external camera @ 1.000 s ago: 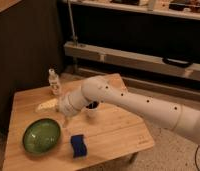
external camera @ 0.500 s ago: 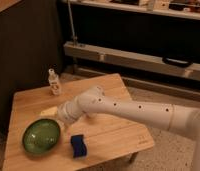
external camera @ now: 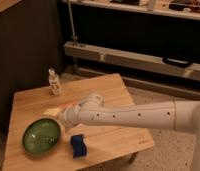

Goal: Pick up the ceramic bowl

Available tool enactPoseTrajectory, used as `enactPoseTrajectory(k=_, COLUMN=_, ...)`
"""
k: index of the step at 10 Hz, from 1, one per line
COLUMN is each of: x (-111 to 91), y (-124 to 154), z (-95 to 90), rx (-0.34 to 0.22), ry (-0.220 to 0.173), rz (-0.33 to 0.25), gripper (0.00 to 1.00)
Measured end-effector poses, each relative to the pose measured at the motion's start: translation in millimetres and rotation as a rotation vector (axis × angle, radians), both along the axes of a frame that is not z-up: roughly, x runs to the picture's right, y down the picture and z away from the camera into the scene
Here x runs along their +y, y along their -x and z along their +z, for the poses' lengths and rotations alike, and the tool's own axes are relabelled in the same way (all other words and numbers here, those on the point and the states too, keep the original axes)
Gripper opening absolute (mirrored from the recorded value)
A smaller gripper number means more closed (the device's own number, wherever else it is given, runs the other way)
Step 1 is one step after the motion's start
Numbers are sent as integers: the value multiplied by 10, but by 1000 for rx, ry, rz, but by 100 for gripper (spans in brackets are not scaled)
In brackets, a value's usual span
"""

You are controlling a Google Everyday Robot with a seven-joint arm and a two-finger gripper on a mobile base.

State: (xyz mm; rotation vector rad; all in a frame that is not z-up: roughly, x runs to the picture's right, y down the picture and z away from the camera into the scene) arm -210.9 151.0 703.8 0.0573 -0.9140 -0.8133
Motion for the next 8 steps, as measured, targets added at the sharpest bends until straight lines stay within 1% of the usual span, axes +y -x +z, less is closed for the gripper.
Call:
enactPoseTrajectory(k=2, x=-11, y=13, z=11, rx=-1, ry=-3, rz=-19, gripper=80)
enactPoseTrajectory(k=3, x=-10, y=26, z=75, rx=-15, ry=-2, rz=-30, gripper=80)
enactPoseTrajectory(k=4, x=-30, y=14, z=219, rx=-31, ry=-18, rz=-49, gripper=80)
enactPoseTrajectory(k=5, x=-27, y=27, z=314, rx=-45, ry=-34, rz=-68, gripper=80)
enactPoseTrajectory(k=6, x=0, y=51, z=368, rx=-55, ry=-44, rz=-83, gripper=80)
enactPoseTrajectory(k=7, x=28, y=60, z=423, rx=-61, ry=-62, rz=-101, gripper=80)
enactPoseTrajectory(k=8, x=58, y=48, z=474, rx=-59, ry=-94, rz=-127, gripper=80)
